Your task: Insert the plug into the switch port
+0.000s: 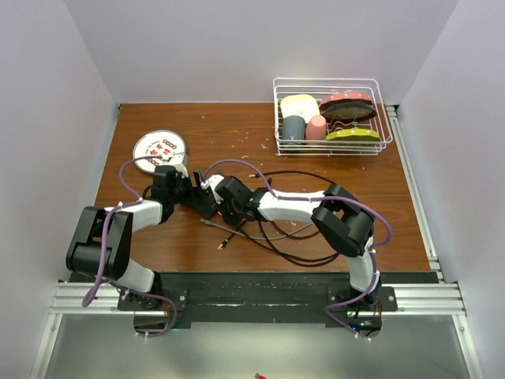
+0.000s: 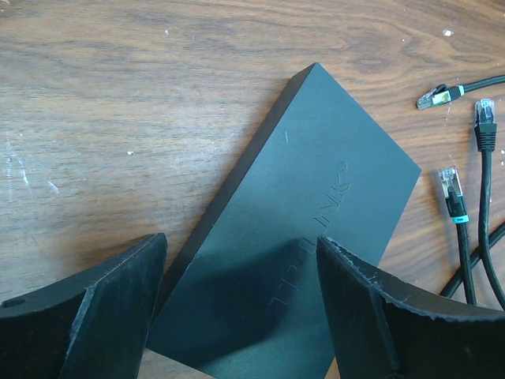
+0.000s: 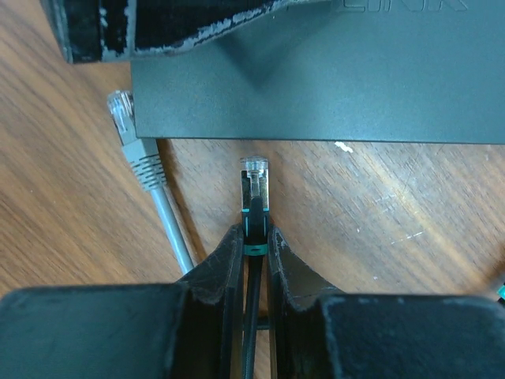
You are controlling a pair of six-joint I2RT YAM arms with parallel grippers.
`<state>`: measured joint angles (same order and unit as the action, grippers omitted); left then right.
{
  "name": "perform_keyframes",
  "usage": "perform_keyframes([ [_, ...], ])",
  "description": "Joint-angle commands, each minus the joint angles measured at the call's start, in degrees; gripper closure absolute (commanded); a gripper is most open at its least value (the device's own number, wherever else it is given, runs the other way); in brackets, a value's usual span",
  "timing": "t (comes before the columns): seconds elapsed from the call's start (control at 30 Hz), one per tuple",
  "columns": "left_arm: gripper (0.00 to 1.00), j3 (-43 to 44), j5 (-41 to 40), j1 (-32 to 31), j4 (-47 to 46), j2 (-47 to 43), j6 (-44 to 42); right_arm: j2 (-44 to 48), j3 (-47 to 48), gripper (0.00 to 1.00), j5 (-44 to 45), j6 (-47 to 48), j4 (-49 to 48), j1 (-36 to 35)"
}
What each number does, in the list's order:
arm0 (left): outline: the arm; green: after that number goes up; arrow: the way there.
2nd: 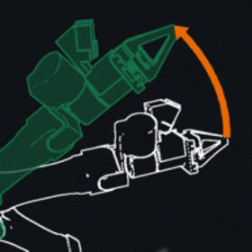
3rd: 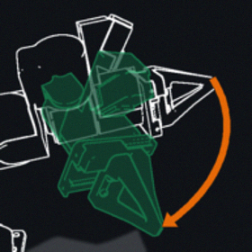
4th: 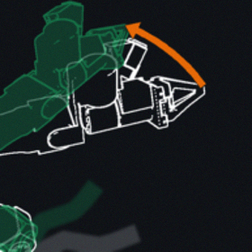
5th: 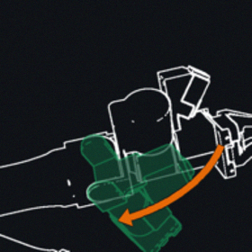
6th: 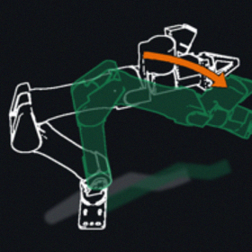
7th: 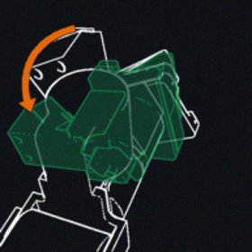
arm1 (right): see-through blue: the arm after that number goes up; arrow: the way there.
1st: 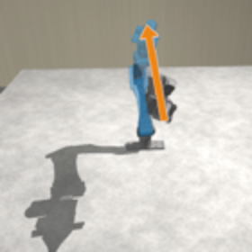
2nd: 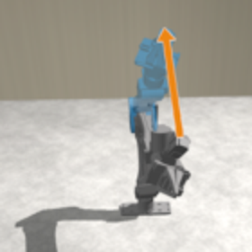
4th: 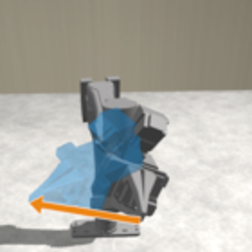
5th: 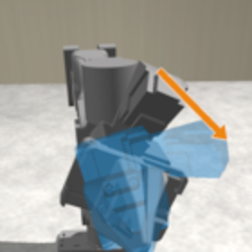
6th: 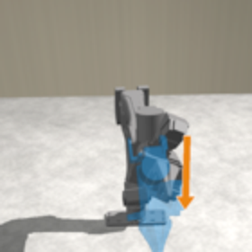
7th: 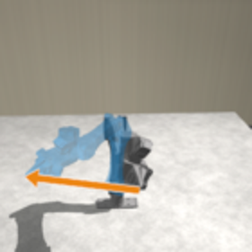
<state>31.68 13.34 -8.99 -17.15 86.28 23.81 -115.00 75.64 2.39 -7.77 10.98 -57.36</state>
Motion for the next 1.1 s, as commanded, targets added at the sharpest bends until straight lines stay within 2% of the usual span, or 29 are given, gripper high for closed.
perform_keyframes([
  [0.0, 0.2, 1.5, 1.9, 0.2, -2.9, 0.6, -0.9, -1.0, 1.4, 1.0, 0.7, -1.3, -1.8, -0.3],
  [1.07, 0.23, 1.1, 4.8, 0.2, -4.1, 0.4, -0.8, -6.2, 5.8, 1.0, 1.5, -2.2, -0.8, -0.4],
])
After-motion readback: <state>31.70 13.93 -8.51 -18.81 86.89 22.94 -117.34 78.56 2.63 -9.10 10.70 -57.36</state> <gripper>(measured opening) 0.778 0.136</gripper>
